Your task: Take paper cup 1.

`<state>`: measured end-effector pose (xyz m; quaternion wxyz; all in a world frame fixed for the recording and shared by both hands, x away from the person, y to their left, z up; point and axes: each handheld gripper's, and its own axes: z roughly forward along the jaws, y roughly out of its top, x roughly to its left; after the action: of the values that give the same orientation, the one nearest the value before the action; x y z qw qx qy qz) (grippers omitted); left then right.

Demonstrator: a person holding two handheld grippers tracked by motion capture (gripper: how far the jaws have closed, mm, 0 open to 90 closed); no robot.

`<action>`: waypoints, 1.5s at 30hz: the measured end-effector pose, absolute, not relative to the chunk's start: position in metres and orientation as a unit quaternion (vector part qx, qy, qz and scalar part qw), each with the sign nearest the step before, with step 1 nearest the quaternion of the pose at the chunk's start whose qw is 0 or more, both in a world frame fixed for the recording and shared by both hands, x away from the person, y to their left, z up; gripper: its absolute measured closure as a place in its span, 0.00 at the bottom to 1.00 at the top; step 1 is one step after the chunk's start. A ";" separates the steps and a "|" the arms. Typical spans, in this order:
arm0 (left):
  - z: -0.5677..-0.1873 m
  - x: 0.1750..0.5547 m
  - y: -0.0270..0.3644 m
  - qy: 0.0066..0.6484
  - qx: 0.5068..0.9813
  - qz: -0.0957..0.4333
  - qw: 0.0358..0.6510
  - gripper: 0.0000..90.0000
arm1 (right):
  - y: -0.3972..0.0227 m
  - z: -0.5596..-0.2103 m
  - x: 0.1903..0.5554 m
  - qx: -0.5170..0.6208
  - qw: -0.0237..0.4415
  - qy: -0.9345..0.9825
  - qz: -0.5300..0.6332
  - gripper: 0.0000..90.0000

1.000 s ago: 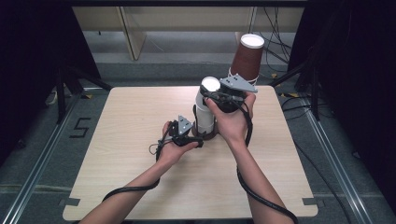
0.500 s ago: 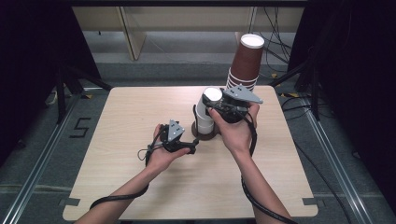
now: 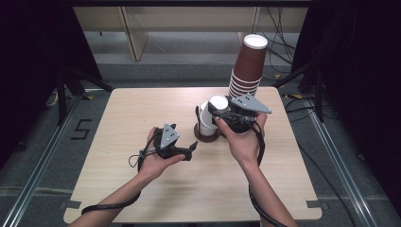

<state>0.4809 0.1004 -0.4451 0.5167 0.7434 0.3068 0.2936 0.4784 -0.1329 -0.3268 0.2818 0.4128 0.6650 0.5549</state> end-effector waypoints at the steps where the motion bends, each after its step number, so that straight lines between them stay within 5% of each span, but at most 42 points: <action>1: -0.443 0.480 0.101 0.305 0.743 0.296 0.517 0.00 | -0.133 -0.328 0.478 0.413 0.280 0.666 0.555 0.40; 15: -0.439 0.453 0.110 0.274 0.755 0.299 0.515 0.00 | -0.135 -0.344 0.468 0.420 0.244 0.664 0.568 0.40; 33: -0.457 0.427 0.084 0.196 0.746 0.304 0.559 0.00 | -0.187 -0.396 0.472 0.516 0.078 0.589 0.617 0.40; 45: -0.460 0.436 0.076 0.179 0.745 0.297 0.569 0.00 | -0.204 -0.419 0.472 0.549 0.022 0.551 0.629 0.40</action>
<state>0.4360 0.0758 -0.4599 0.5691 0.7455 0.1795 0.2969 0.4716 -0.2041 -0.4185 0.0221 0.5486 0.5506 0.6288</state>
